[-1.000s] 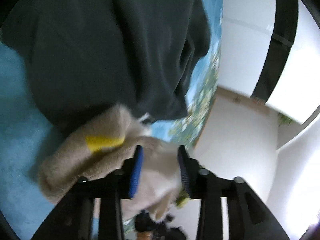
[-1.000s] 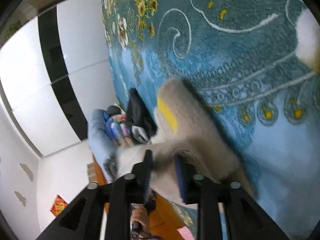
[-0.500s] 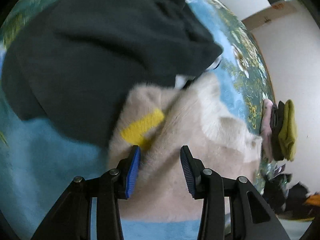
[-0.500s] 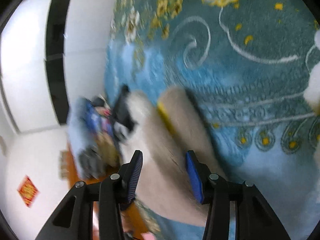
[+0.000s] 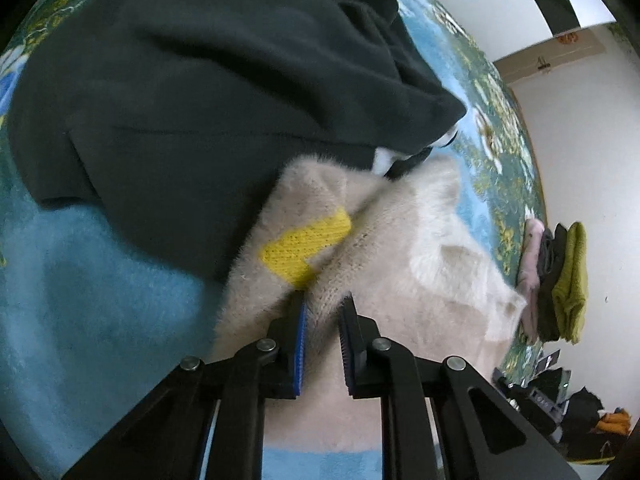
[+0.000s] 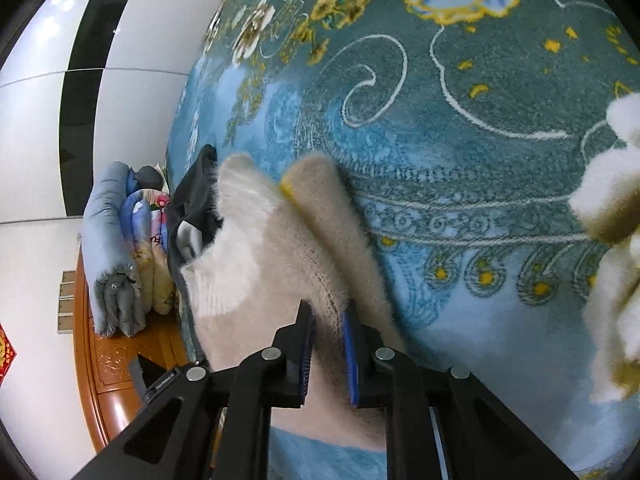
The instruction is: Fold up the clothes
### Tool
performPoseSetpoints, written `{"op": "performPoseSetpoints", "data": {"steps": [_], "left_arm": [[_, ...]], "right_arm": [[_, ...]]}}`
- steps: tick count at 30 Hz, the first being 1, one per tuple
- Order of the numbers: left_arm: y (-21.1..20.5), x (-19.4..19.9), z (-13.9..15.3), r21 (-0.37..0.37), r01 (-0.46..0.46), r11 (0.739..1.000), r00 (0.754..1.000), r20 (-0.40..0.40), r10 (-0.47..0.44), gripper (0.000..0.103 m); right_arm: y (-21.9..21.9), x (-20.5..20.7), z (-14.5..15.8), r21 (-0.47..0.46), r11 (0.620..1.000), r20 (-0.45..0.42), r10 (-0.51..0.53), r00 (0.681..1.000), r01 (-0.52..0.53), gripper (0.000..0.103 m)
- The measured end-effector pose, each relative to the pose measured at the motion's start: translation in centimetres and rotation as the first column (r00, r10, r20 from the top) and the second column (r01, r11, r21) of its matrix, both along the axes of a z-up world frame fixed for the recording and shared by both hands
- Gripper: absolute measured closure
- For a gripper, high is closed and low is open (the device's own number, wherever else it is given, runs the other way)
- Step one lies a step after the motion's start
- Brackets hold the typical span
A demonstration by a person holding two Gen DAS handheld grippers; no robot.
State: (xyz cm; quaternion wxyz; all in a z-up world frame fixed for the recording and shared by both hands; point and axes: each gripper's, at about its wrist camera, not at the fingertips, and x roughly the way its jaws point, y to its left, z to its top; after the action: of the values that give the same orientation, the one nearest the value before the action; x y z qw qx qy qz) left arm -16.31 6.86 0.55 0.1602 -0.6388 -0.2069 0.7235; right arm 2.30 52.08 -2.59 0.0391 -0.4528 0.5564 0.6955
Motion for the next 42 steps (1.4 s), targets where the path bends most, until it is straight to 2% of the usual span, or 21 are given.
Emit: {"op": "performPoseSetpoints", "data": {"steps": [5,6,7,8,9,10,13,17,20,27,29,35,42], "left_arm": [[0.1,-0.2,1.2,0.010,0.054,0.999,0.998,-0.032,-0.053,0.083],[-0.1,-0.2,1.5,0.011,0.055,0.998,0.997,-0.046,-0.055,0.081],[-0.4,-0.3,1.6,0.004,0.050,0.999,0.997,-0.061,-0.050,0.071],[-0.9,-0.3,1.7,-0.008,0.041,0.999,0.996,-0.076,-0.041,0.057],[-1.5,-0.3,1.6,-0.017,0.030,0.999,0.996,-0.086,-0.031,0.051],[-2.1,-0.2,1.3,-0.016,0.018,1.000,0.996,-0.083,-0.020,0.045],[-2.1,-0.8,-0.8,0.068,0.001,0.998,1.000,-0.023,0.000,0.039],[-1.7,-1.1,-3.3,0.168,-0.039,0.985,0.999,0.039,0.033,0.032],[-1.0,-1.2,-4.4,0.186,-0.021,0.982,0.999,0.037,0.014,0.029],[-0.3,-1.1,-4.5,0.187,0.003,0.982,1.000,0.025,-0.007,0.028],[-0.1,-0.9,-4.3,0.171,0.010,0.985,1.000,0.012,-0.012,0.036],[0.9,0.2,-1.9,0.087,0.045,0.995,0.998,-0.052,-0.041,0.061],[2.1,1.2,3.0,0.048,0.088,0.995,0.989,-0.128,-0.081,0.068]], "right_arm": [[0.4,0.3,0.6,-0.019,1.000,-0.020,-0.023,1.000,0.023,0.081],[0.5,0.5,0.6,-0.018,0.999,-0.017,-0.036,0.999,0.036,0.074],[0.7,0.9,0.6,-0.011,0.999,-0.007,-0.053,0.999,0.053,0.066],[1.0,1.2,0.5,-0.001,0.998,0.014,-0.070,0.997,0.070,0.050],[1.1,1.4,0.1,-0.008,0.997,0.033,-0.081,0.996,0.081,0.041],[1.1,1.5,-0.5,-0.044,0.995,0.040,-0.092,0.995,0.093,0.040],[0.9,1.4,-2.5,-0.159,0.980,0.057,-0.109,0.992,0.117,0.040],[0.8,1.1,-3.6,-0.183,0.975,0.068,-0.112,0.991,0.122,0.039],[0.9,1.1,-4.2,-0.208,0.969,0.061,-0.122,0.991,0.133,0.037],[0.2,-0.3,-4.4,-0.194,0.977,0.025,-0.083,0.996,0.086,0.036],[-0.2,-0.6,-3.9,-0.170,0.984,0.016,-0.054,0.998,0.056,0.036],[-1.0,-0.3,-2.0,-0.109,0.994,-0.006,-0.019,1.000,0.018,0.058],[-1.2,1.8,0.6,-0.175,0.984,-0.081,-0.049,0.996,0.034,0.066]]}}
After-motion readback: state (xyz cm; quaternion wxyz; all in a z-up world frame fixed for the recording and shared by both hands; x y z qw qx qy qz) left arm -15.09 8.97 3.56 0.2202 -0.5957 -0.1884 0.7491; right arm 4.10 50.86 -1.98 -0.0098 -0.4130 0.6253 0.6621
